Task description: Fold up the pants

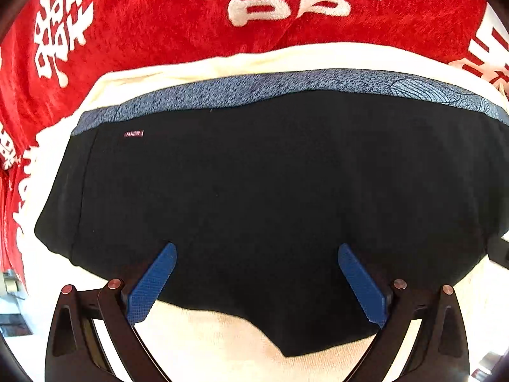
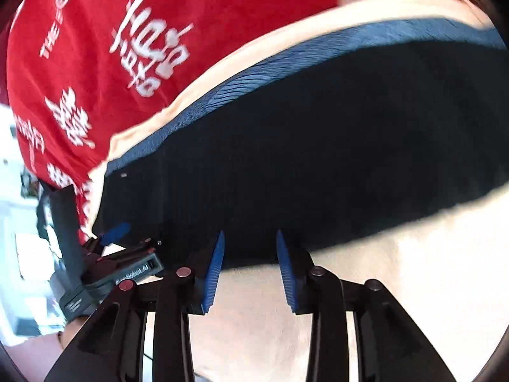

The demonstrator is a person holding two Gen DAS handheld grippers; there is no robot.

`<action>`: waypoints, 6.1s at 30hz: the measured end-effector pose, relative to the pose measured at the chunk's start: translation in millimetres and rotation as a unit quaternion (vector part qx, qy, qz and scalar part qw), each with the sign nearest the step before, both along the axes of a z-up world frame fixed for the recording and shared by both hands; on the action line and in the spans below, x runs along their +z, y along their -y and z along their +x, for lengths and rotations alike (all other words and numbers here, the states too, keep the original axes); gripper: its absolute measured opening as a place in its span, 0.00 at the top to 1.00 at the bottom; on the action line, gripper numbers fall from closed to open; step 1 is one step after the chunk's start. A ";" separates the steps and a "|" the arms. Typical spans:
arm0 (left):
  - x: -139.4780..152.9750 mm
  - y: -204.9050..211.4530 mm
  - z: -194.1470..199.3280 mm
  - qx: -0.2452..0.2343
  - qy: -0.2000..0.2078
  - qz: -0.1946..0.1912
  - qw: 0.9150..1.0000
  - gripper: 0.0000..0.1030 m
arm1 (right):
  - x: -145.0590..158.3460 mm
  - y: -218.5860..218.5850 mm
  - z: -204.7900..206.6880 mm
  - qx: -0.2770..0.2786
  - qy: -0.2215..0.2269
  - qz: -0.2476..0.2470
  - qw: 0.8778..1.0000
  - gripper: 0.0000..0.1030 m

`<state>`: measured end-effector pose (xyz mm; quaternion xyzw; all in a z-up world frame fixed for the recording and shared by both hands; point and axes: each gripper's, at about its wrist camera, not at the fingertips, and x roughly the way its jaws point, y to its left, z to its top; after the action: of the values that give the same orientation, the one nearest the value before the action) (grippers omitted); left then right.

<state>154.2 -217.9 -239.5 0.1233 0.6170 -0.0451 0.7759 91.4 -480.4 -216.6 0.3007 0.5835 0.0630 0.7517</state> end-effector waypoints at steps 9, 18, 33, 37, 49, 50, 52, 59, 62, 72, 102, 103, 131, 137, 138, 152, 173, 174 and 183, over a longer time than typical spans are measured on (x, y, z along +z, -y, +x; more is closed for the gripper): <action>30.5 53.8 -3.5 -0.034 0.003 -0.002 0.999 0.01 | -7.1 76.7 -73.1 -0.077 -0.032 0.049 0.995 0.61; 34.6 178.0 -15.5 -0.121 -0.011 -0.037 0.992 0.01 | -10.5 178.6 -105.2 -0.216 0.001 0.080 0.973 0.61; 7.7 278.9 -1.2 -0.101 0.003 -0.042 0.994 0.01 | -36.7 280.4 -124.1 -0.356 0.061 0.125 0.924 0.60; 7.1 275.2 -4.0 -0.097 0.010 -0.053 0.994 0.01 | -46.0 292.6 -117.1 -0.379 0.094 0.154 0.908 0.60; 19.8 277.1 -1.3 -0.108 0.002 -0.074 0.991 0.31 | -30.3 306.0 -80.5 -0.366 0.117 0.152 0.911 0.85; 26.3 279.7 -3.3 -0.113 0.010 -0.083 0.990 0.31 | -22.9 303.8 -79.2 -0.352 0.122 0.139 0.917 0.85; 29.2 288.1 -6.7 -0.124 0.019 -0.092 0.988 0.31 | 0.0 296.3 -72.8 -0.316 0.139 0.105 0.933 0.85; 2.8 302.8 -20.0 -0.122 0.043 -0.091 0.987 0.31 | 53.7 258.2 -51.3 -0.215 0.172 0.013 0.961 0.85; 2.5 302.0 -17.6 -0.128 0.041 -0.097 0.986 0.31 | 72.7 235.6 -41.3 -0.169 0.183 -0.029 0.968 0.85; 28.0 236.0 -0.6 -0.099 0.039 -0.118 0.987 0.29 | 115.5 136.1 -13.7 -0.038 0.196 -0.153 0.968 0.85; 53.0 108.2 36.7 -0.145 -0.093 -0.247 0.954 0.17 | 54.6 5.8 -19.9 0.049 0.076 -0.229 0.969 0.42; 57.7 113.6 27.7 -0.146 -0.100 -0.248 0.952 0.17 | 53.0 11.9 -20.2 0.041 0.069 -0.219 0.972 0.42; 43.1 67.5 10.6 -0.087 -0.107 -0.239 0.961 0.72 | 16.8 35.4 12.4 0.045 0.041 -0.164 0.985 0.50; 66.4 56.3 9.3 -0.054 -0.056 -0.213 0.974 0.36 | 29.5 25.9 7.3 0.068 0.048 -0.136 0.987 0.50; 68.5 56.3 9.4 -0.055 -0.052 -0.207 0.975 0.36 | 33.1 29.7 8.0 0.062 0.053 -0.128 0.988 0.50; 50.3 25.7 5.7 0.001 -0.049 -0.085 0.995 0.36 | 27.5 12.7 55.3 0.047 0.043 -0.074 0.995 0.69; 42.8 -78.0 -0.6 0.076 -0.061 -0.075 0.992 0.36 | 3.9 -91.9 50.7 0.134 -0.021 -0.162 0.977 0.68; 42.5 -80.6 -1.0 0.078 -0.061 -0.076 0.992 0.36 | 4.2 -92.8 51.1 0.134 -0.023 -0.165 0.977 0.68; 38.5 -102.4 2.7 0.101 -0.063 -0.094 0.988 0.26 | 5.3 -110.3 52.5 0.154 -0.037 -0.178 0.971 0.66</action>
<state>157.0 -115.5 -201.0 -0.0163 0.6669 -0.0320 0.7443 143.9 -370.1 -211.3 0.0704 0.6521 0.0619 0.7523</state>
